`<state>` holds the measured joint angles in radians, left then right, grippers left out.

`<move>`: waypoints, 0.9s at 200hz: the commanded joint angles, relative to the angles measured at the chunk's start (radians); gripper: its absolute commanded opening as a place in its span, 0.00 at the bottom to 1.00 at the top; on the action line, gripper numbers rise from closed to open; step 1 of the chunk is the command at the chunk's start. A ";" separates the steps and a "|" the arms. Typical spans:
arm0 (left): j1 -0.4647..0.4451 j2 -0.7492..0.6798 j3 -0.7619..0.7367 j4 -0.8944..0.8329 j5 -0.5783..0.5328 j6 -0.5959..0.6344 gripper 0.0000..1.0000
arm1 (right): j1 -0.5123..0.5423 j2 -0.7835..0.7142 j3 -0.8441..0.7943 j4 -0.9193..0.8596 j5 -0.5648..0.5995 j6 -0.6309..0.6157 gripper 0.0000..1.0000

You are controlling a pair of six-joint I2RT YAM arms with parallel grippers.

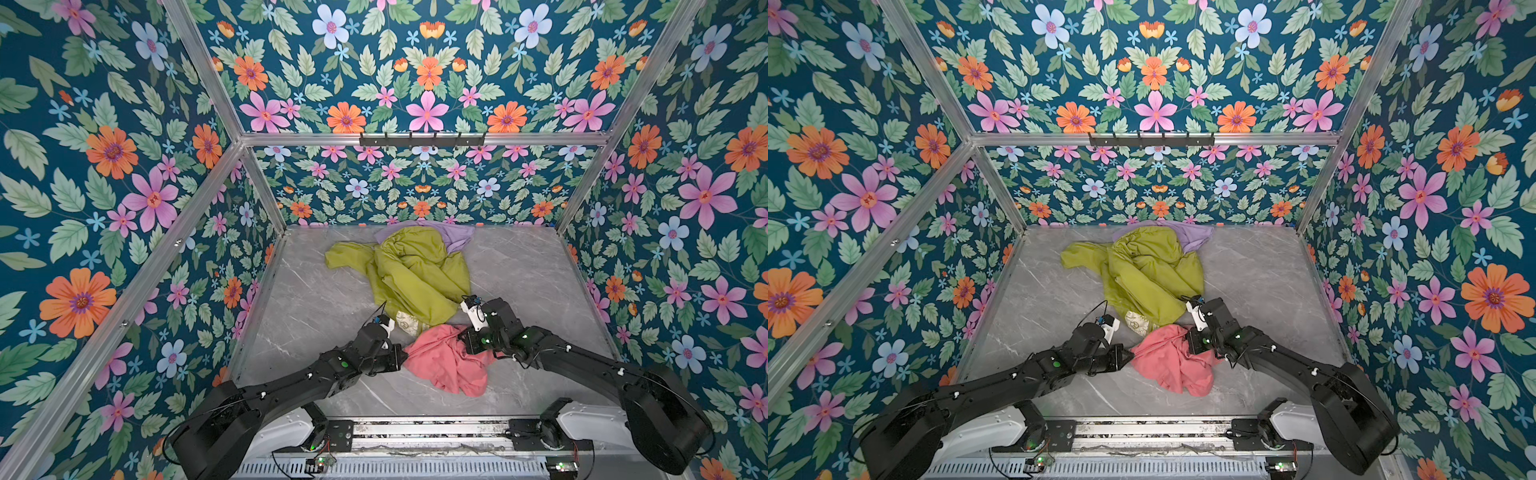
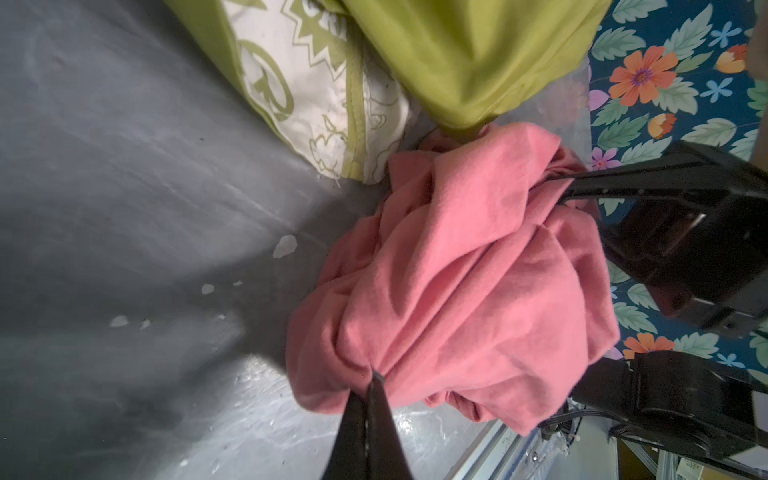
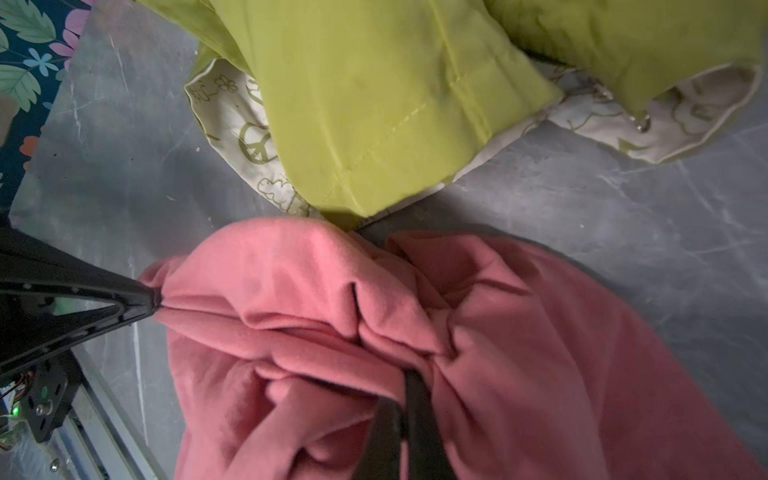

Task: Pick out a specific cloth from the pile
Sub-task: 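Carry the pink cloth with both grippers toward the robot and lower it, then open both grippers to release the pink cloth on the table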

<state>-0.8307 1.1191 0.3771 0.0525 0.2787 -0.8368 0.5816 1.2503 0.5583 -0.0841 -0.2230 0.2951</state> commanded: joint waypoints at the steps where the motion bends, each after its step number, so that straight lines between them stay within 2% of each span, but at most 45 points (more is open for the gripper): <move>1: 0.004 -0.003 -0.010 -0.184 -0.043 0.032 0.00 | -0.012 0.015 -0.020 -0.013 0.127 0.038 0.00; 25: 0.004 -0.028 -0.007 -0.184 -0.055 0.044 0.14 | -0.012 0.008 -0.040 -0.001 0.116 0.060 0.00; 52: 0.005 -0.049 0.007 -0.202 -0.061 0.058 0.38 | -0.012 0.017 -0.050 0.006 0.081 0.106 0.00; 74: 0.005 -0.081 0.037 -0.243 -0.094 0.072 0.49 | 0.003 0.021 -0.070 0.028 0.062 0.140 0.00; 110: 0.005 -0.150 0.082 -0.290 -0.150 0.083 0.52 | 0.084 0.017 -0.088 0.056 0.076 0.144 0.01; 180: 0.005 -0.235 0.157 -0.370 -0.258 0.114 0.51 | 0.231 0.058 -0.080 0.149 0.076 0.154 0.05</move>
<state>-0.8253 0.9005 0.5198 -0.2806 0.0765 -0.7483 0.7876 1.2877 0.4679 0.0402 -0.1505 0.4343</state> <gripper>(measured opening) 0.509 0.054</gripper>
